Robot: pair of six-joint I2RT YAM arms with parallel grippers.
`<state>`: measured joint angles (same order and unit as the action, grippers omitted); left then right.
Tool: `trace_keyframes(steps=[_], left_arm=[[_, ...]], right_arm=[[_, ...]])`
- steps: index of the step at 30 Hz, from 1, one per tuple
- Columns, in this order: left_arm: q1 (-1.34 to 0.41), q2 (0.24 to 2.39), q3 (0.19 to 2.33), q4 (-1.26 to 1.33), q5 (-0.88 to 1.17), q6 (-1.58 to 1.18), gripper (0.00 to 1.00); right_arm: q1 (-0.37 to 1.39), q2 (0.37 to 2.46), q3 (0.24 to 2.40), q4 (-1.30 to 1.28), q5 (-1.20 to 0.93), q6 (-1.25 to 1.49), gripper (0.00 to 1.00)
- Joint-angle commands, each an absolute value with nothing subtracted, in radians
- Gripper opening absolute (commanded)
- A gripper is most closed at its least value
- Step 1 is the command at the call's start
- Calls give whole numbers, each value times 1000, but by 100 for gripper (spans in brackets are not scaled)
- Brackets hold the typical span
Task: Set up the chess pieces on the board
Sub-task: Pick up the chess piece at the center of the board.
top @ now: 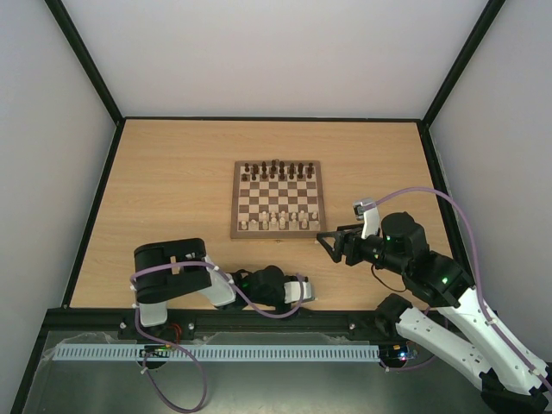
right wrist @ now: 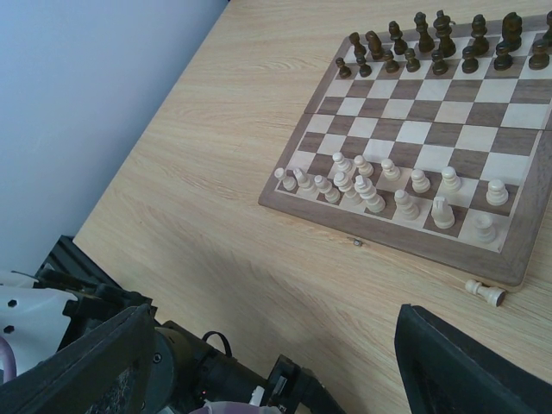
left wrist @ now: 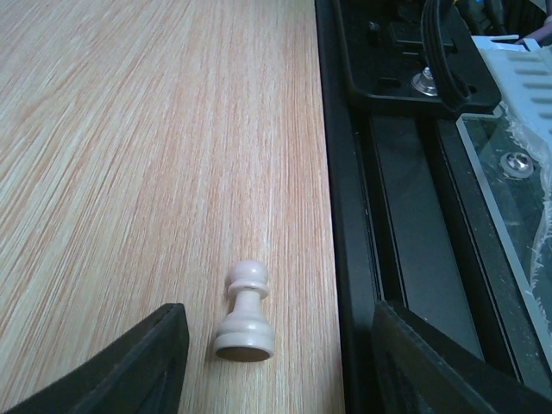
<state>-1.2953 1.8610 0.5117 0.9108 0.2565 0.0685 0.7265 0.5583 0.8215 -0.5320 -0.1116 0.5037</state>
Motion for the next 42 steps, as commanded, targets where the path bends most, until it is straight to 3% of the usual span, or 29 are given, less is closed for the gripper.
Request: trace_keyframes(steps=[1,19,23,32,42], left_arm=[[-1285,1877,527,940,261,67,56],[-1276,1910,561,883,247,46,18],[-1276,1911,563,867,242,38,3],[-1284,1819,542,808,205,2,2],[-1349,1398,493,672,60,-142,2]], right_arm=[[724,555,814,-512,-126,488,77],[724,557,813,-511,-127,486,77],[723,557,814,-509,-127,486,77],[723,576,829,-519,-122,493,77],[723,779,995,-624,-86,503,77]])
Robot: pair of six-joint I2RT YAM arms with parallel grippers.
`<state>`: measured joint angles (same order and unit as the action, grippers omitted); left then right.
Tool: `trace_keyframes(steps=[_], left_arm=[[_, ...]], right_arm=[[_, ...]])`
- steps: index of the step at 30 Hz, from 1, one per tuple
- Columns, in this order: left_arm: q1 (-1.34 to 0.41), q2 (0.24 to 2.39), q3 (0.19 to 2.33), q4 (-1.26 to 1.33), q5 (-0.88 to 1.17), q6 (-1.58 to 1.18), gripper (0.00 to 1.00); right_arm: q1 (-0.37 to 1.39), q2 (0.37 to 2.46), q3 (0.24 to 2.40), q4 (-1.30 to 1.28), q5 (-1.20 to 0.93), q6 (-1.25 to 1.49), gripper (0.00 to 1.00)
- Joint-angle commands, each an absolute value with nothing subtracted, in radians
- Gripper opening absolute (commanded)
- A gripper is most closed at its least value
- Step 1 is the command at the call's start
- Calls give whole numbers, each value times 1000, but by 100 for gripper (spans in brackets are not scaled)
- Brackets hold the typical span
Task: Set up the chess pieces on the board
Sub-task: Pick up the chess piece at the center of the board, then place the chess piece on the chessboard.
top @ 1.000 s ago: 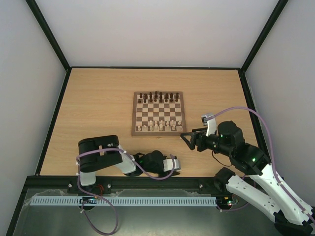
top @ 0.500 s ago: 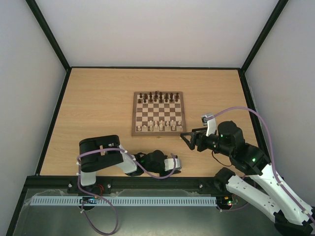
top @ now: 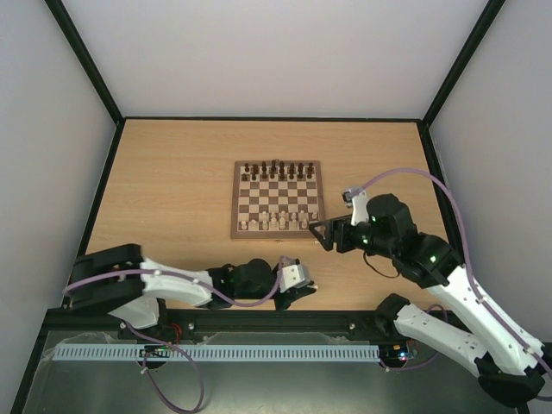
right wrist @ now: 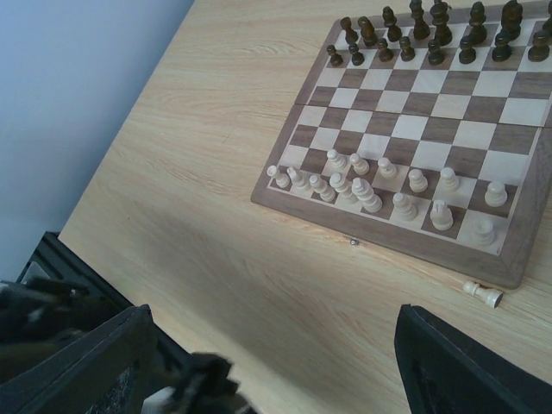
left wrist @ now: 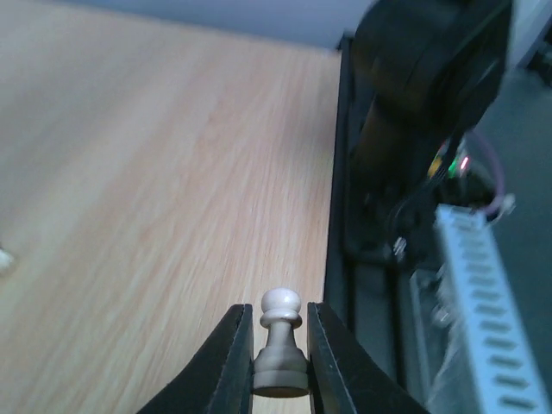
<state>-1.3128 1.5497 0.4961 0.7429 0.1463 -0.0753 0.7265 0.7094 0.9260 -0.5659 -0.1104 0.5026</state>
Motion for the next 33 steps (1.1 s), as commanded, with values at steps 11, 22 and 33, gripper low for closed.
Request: trace_keyframes(steps=[11,22,33], left_arm=[[-1403,910,539,246,-169,-201,3],[-1407,881,584,97,-214,-187,4],[-1414,871,575,123,-212,-152,4]], right_arm=[[436,978,1056,-594,-480,426,75],[319,958,768,-145,-1170,810,65],[370,863,599,-137,-1219,922,52]])
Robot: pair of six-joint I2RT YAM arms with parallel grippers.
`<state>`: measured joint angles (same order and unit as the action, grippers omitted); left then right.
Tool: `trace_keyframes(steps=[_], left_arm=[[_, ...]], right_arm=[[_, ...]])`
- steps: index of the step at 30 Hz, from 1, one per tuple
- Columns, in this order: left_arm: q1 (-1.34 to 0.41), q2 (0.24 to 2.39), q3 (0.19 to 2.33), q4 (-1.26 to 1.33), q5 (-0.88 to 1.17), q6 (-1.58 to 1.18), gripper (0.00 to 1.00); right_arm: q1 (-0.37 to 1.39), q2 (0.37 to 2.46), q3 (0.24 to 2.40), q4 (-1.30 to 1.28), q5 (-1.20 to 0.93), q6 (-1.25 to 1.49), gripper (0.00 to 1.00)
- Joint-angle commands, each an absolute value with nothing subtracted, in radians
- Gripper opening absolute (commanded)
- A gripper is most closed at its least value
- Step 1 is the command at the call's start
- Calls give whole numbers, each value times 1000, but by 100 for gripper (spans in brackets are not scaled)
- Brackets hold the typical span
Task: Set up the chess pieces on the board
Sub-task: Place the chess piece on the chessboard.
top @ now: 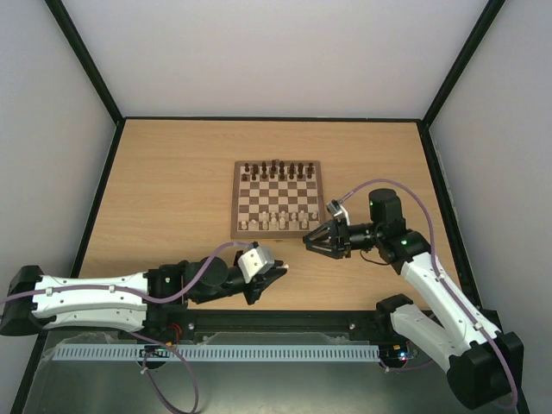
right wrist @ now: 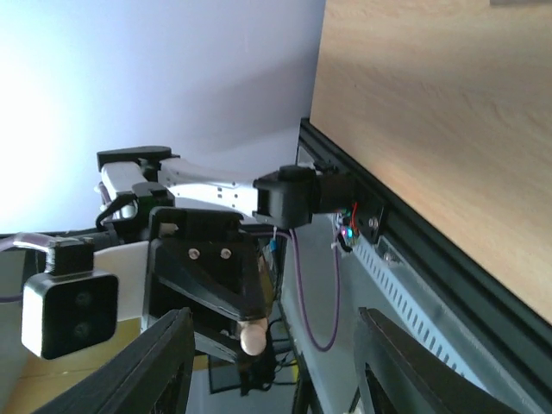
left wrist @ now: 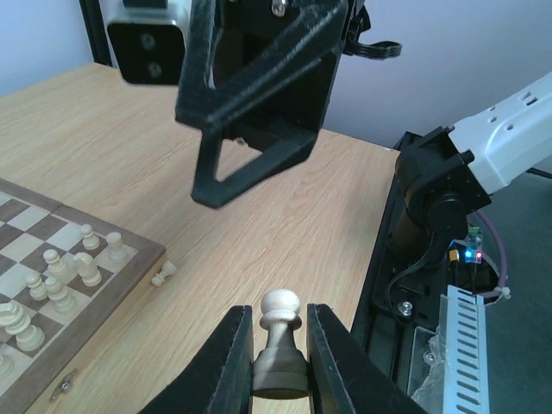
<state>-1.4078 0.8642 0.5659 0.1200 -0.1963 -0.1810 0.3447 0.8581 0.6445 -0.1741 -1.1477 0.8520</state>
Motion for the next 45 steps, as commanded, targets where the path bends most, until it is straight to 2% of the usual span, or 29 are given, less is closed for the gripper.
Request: trace_keyframes(steps=[1,17,31,45], left_arm=[[-1415,877,578,127,-212,-146,4],[-1393,922,574,204,-201,-115,4],[-1355,948,571,247,-157,-105,4],[-1306,981,572,286,-114,-92,4]], right_arm=[[380,871,598,-131,-1221,927,51],[491,965,655,-147,-1225,891,35],[516,931,635,-144,-1230,899,33],[540,943,644,-140,-1233,893,22]])
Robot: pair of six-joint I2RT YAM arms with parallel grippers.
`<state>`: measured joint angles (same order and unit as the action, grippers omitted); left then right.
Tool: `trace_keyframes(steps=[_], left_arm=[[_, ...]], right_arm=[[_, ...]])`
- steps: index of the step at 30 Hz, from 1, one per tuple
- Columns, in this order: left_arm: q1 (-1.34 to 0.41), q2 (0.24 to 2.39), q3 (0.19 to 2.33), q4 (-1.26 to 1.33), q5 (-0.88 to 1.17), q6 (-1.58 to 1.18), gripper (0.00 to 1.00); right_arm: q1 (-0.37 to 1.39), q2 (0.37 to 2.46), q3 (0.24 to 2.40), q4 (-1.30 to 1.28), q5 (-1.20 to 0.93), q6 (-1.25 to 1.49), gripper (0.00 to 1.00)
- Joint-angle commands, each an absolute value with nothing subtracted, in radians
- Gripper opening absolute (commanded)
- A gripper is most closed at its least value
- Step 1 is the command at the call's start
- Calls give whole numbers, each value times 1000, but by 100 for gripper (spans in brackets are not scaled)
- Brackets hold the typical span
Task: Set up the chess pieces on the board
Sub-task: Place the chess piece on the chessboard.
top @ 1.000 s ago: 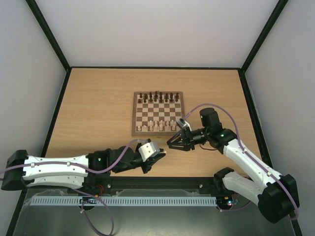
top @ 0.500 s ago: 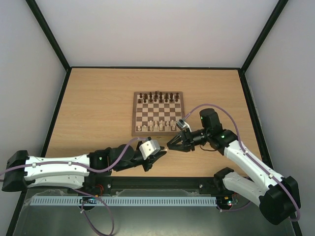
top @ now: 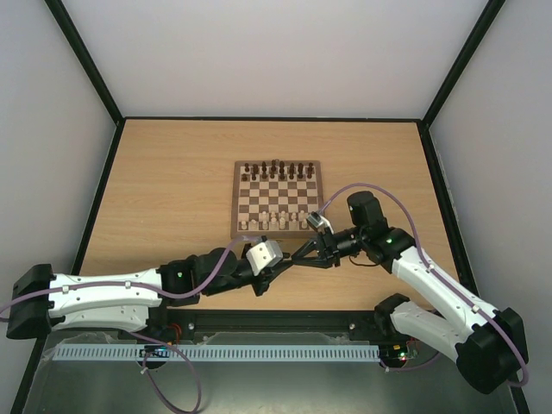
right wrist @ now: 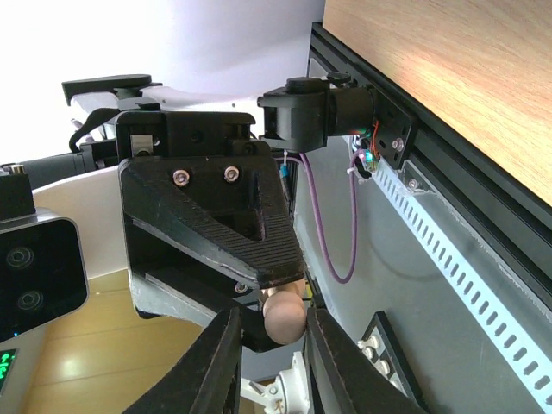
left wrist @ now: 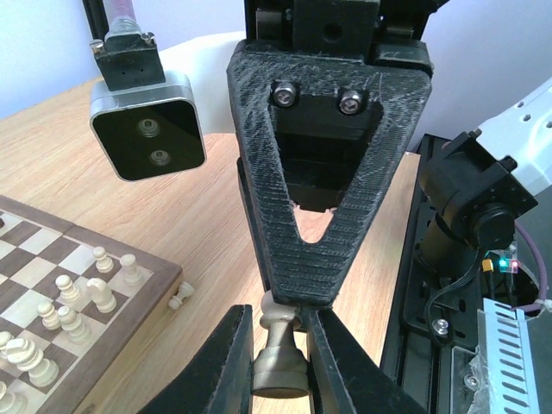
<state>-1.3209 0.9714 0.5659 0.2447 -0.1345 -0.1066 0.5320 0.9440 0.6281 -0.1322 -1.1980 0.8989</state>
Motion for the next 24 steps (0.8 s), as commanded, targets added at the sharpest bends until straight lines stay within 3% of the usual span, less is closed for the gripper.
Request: trace_keyframes(steps=[1,16,21,24], left_arm=[[-1304,984,571,288,-108,-92,5],[-1300,972,558,301,-80,-93,7],[-1298,958,557,285,-104,-99,16],[-1293,941,556,275,-137,-114,33]], right_arm=[[541,944,644,-139,-1233,892,22],[541,979,644,-130,-1227,881,10],[541,987,651,-143,-1209,863,8],[541,1002,666,-187,-1182,825,6]])
